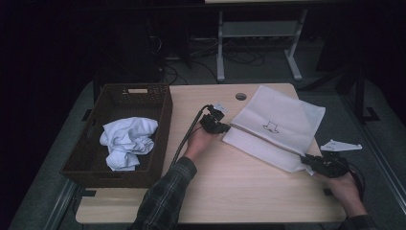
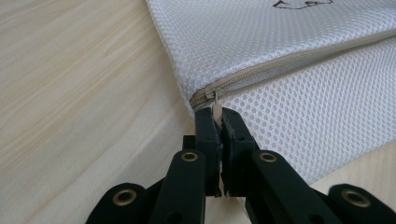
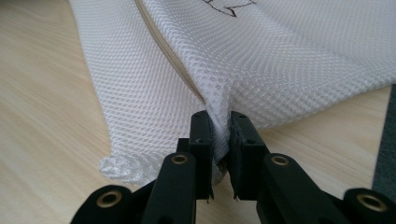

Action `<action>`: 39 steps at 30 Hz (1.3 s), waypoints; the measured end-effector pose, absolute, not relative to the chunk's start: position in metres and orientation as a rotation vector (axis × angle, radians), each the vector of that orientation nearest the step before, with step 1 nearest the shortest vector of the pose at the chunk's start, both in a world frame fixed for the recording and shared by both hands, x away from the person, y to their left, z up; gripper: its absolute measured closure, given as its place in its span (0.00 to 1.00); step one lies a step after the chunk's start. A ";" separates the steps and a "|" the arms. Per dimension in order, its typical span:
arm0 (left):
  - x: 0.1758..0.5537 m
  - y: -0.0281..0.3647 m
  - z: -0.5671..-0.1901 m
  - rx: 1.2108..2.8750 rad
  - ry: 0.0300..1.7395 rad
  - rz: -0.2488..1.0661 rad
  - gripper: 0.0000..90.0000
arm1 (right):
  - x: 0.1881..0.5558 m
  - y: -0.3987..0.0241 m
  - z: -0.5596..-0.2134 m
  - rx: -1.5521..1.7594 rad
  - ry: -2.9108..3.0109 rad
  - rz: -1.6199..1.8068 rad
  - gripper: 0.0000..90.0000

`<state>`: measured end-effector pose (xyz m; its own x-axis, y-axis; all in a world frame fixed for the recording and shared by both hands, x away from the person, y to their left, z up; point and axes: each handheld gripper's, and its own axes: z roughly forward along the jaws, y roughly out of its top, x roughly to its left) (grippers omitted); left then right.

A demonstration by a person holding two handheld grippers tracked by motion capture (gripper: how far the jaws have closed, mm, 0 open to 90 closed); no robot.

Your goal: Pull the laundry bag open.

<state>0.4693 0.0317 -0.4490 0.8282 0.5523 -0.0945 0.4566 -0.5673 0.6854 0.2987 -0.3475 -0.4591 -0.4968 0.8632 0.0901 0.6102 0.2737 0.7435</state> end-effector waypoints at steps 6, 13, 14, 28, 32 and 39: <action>0.473 0.030 -0.458 2.284 0.743 0.154 0.96 | 0.302 -0.347 -0.466 1.359 2.235 1.027 0.87; 0.473 0.032 -0.456 2.267 0.751 0.166 0.78 | 0.303 -0.344 -0.470 1.380 2.239 0.999 0.70; 0.473 0.033 -0.454 2.264 0.751 0.162 0.72 | 0.303 -0.343 -0.470 1.387 2.232 1.003 0.65; 0.446 0.049 -0.439 2.263 0.732 0.123 0.21 | 0.300 -0.328 -0.463 1.330 2.271 1.017 0.22; 0.433 0.057 -0.438 2.248 0.730 0.126 0.17 | 0.297 -0.324 -0.460 1.299 2.278 1.021 0.20; 0.409 0.069 -0.433 2.236 0.725 0.142 0.16 | 0.295 -0.316 -0.457 1.262 2.294 1.025 0.18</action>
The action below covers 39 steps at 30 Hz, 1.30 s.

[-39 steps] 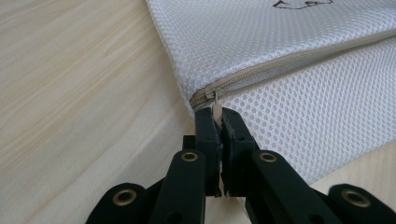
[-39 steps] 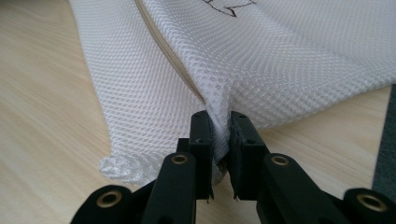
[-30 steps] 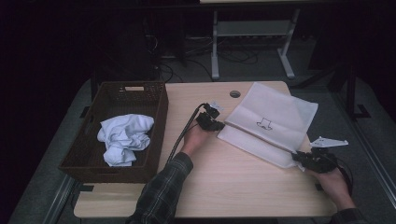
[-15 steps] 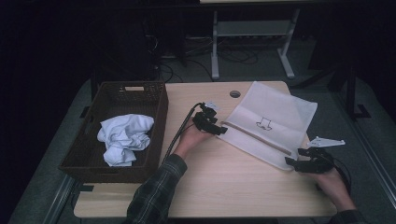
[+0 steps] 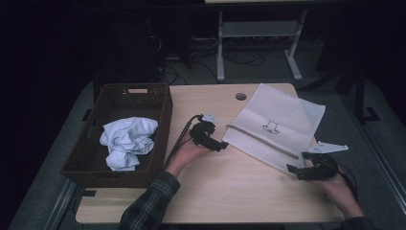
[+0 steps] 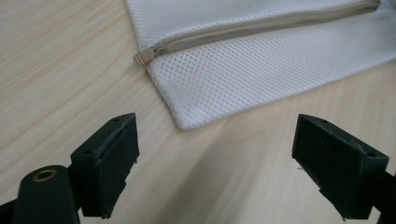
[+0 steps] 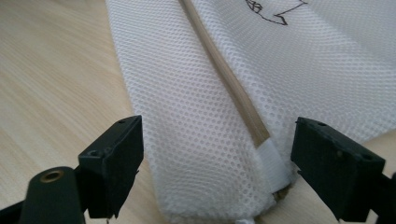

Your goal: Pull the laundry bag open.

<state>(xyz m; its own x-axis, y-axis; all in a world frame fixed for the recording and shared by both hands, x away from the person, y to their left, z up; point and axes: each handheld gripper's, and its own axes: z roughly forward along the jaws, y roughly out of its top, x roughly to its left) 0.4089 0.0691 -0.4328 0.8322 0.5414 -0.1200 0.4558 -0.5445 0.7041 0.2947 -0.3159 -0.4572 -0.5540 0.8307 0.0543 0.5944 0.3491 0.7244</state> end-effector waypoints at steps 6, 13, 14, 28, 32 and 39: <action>0.388 0.083 -0.426 2.196 0.725 0.143 0.16 | 0.292 -0.310 -0.456 1.236 2.313 1.046 0.17; 0.365 0.095 -0.421 2.167 0.716 0.155 0.16 | 0.289 -0.301 -0.453 1.206 2.327 1.069 0.16; 0.362 0.096 -0.421 2.170 0.715 0.156 0.16 | 0.288 -0.300 -0.452 1.199 2.327 1.079 0.16; 0.326 0.124 -0.429 2.142 0.747 0.177 0.16 | 0.280 -0.272 -0.442 1.118 2.346 1.153 0.13; 0.319 0.130 -0.432 2.141 0.760 0.181 0.16 | 0.280 -0.263 -0.441 1.093 2.362 1.159 0.13; 0.307 0.136 -0.435 2.121 0.768 0.175 0.16 | 0.279 -0.247 -0.442 1.056 2.386 1.189 0.14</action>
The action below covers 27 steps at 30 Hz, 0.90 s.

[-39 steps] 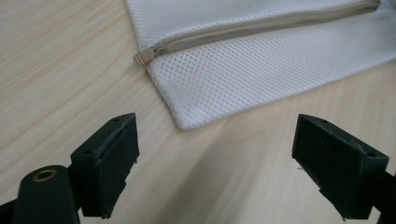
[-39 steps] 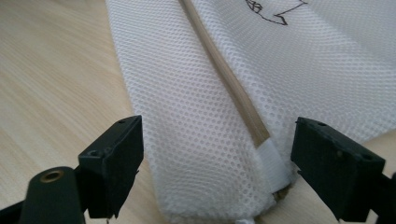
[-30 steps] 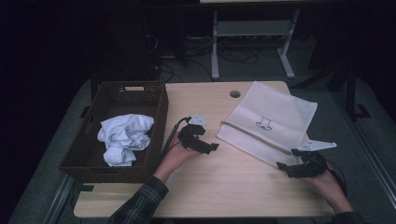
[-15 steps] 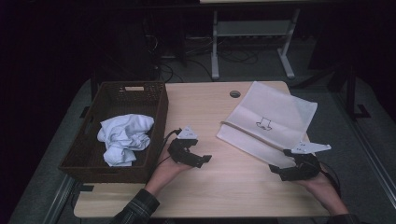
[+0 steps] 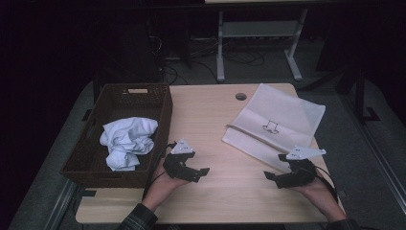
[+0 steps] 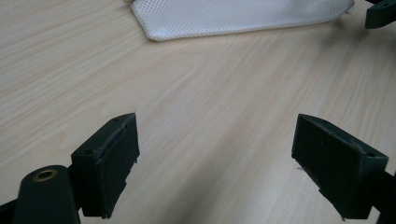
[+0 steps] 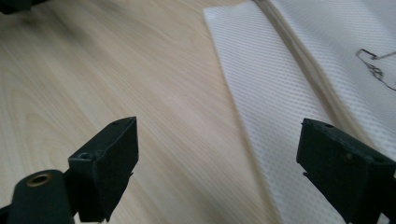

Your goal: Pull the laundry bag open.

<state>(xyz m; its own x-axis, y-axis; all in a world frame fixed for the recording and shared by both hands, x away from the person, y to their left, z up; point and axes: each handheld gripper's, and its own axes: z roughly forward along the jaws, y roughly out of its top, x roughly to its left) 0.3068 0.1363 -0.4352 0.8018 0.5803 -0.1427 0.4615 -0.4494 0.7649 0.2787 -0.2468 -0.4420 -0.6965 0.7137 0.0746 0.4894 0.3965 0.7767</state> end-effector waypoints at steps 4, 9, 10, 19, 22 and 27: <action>0.302 0.139 -0.438 2.118 0.767 0.168 0.16 | 0.280 -0.237 -0.443 1.061 2.391 1.230 0.14; 0.296 0.143 -0.441 2.118 0.772 0.176 0.16 | 0.279 -0.222 -0.443 1.036 2.389 1.259 0.14; 0.295 0.143 -0.441 2.113 0.769 0.182 0.16 | 0.278 -0.218 -0.443 1.034 2.391 1.266 0.14; 0.288 0.151 -0.441 2.101 0.808 0.238 0.16 | 0.276 -0.188 -0.449 0.986 2.411 1.307 0.14; 0.287 0.150 -0.442 2.109 0.817 0.254 0.16 | 0.276 -0.183 -0.452 0.988 2.408 1.292 0.15; 0.288 0.151 -0.443 2.103 0.819 0.242 0.16 | 0.275 -0.179 -0.457 0.972 2.413 1.267 0.15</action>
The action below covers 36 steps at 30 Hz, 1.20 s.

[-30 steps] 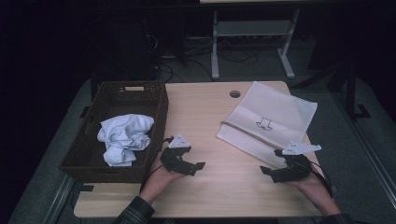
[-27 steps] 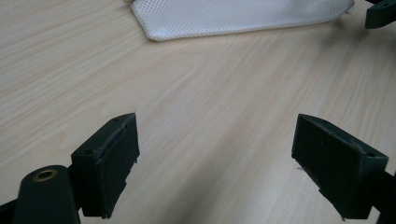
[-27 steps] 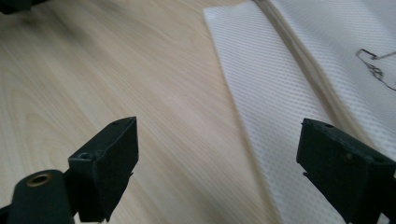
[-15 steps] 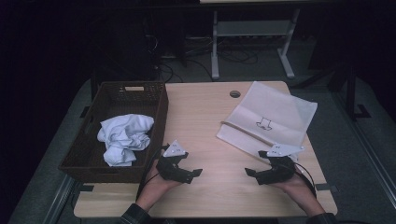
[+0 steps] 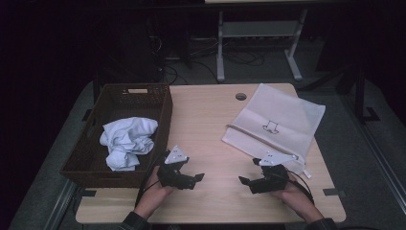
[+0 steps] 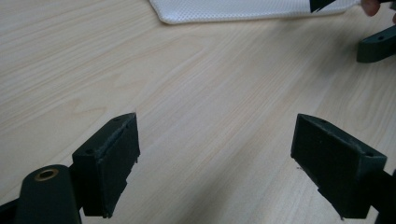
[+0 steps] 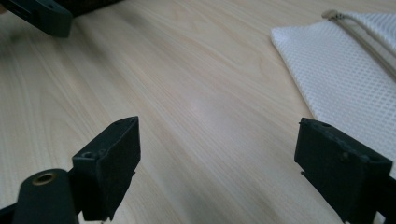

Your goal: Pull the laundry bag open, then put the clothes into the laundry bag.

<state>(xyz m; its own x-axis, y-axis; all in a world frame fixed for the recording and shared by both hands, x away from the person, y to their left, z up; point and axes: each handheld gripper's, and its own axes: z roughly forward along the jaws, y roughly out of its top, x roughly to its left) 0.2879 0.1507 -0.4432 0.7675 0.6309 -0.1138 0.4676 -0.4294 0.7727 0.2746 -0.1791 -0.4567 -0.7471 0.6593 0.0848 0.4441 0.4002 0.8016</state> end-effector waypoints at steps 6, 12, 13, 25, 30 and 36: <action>0.289 0.150 -0.442 2.106 0.819 0.249 0.17 | 0.275 -0.180 -0.458 0.982 2.391 1.273 0.16; 0.290 0.149 -0.440 2.121 0.813 0.253 0.17 | 0.276 -0.179 -0.457 0.982 2.390 1.287 0.23; 0.291 0.149 -0.439 2.128 0.813 0.255 0.17 | 0.276 -0.179 -0.457 0.987 2.393 1.281 0.22; 0.297 0.148 -0.429 2.130 0.824 0.237 0.17 | 0.275 -0.180 -0.458 0.995 2.405 1.265 0.19; 0.299 0.147 -0.422 2.127 0.814 0.245 0.17 | 0.275 -0.181 -0.457 0.988 2.406 1.274 0.18; 0.303 0.147 -0.414 2.113 0.816 0.259 0.17 | 0.276 -0.181 -0.458 0.985 2.415 1.275 0.18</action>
<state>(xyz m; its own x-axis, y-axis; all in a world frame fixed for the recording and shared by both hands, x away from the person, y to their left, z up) 0.3033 0.1468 -0.4139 0.7670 0.6341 -0.0980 0.4618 -0.4395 0.7705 0.2755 -0.1807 -0.4579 -0.7446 0.6604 0.0973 0.4528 0.3927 0.8005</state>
